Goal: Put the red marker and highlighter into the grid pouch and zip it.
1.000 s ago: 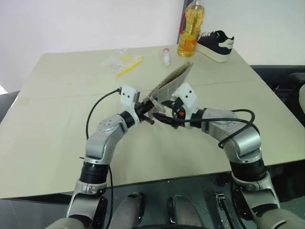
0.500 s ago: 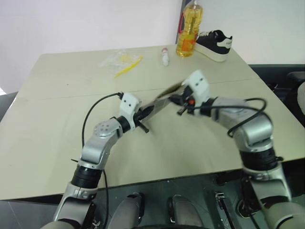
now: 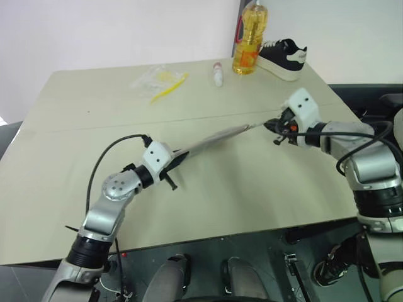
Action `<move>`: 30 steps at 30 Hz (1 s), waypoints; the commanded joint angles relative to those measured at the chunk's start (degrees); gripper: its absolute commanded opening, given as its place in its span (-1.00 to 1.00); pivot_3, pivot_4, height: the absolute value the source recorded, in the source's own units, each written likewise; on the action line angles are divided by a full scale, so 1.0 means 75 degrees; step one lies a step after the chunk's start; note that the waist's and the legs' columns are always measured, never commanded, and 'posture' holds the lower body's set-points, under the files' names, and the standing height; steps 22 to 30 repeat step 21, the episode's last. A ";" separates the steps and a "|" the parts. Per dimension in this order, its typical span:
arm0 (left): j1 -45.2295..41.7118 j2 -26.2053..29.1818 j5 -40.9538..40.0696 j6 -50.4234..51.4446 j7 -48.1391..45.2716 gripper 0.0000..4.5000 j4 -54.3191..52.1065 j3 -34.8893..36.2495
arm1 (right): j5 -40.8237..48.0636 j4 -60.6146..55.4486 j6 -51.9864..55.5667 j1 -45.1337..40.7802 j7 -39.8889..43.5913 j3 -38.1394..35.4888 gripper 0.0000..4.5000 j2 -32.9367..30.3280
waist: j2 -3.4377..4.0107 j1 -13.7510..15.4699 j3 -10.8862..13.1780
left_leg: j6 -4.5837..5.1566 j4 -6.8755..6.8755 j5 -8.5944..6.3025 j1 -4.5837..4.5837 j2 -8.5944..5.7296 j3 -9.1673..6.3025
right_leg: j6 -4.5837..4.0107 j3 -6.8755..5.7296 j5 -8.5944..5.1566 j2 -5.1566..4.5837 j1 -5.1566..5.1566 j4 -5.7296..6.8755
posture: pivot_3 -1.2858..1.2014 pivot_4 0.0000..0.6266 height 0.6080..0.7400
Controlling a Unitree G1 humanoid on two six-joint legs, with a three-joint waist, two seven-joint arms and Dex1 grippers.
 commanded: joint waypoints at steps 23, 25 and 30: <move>0.3134 0.0407 -0.1259 0.0730 0.0439 0.98 -0.0807 0.3090 | 0.0883 0.0767 -0.2608 0.2221 0.1423 -0.1648 0.98 0.0044 | 0.0013 0.0010 0.0009 | -0.0008 -0.0001 -0.0017 -0.0005 0.0008 0.0002 | -0.0003 -0.0002 -0.0004 -0.0007 0.0002 -0.0016 | 0.03 -0.52 1.00; 0.3134 0.0407 -0.1259 0.0730 0.0439 0.98 -0.0807 0.3090 | 0.0883 0.0767 -0.2608 0.2221 0.1423 -0.1648 0.98 0.0044 | 0.0013 0.0010 0.0009 | -0.0008 -0.0001 -0.0017 -0.0005 0.0008 0.0002 | -0.0003 -0.0002 -0.0004 -0.0007 0.0002 -0.0016 | 0.03 -0.52 1.00; 0.3134 0.0407 -0.1259 0.0730 0.0439 0.98 -0.0807 0.3090 | 0.0883 0.0767 -0.2608 0.2221 0.1423 -0.1648 0.98 0.0044 | 0.0013 0.0010 0.0009 | -0.0008 -0.0001 -0.0017 -0.0005 0.0008 0.0002 | -0.0003 -0.0002 -0.0004 -0.0007 0.0002 -0.0016 | 0.03 -0.52 1.00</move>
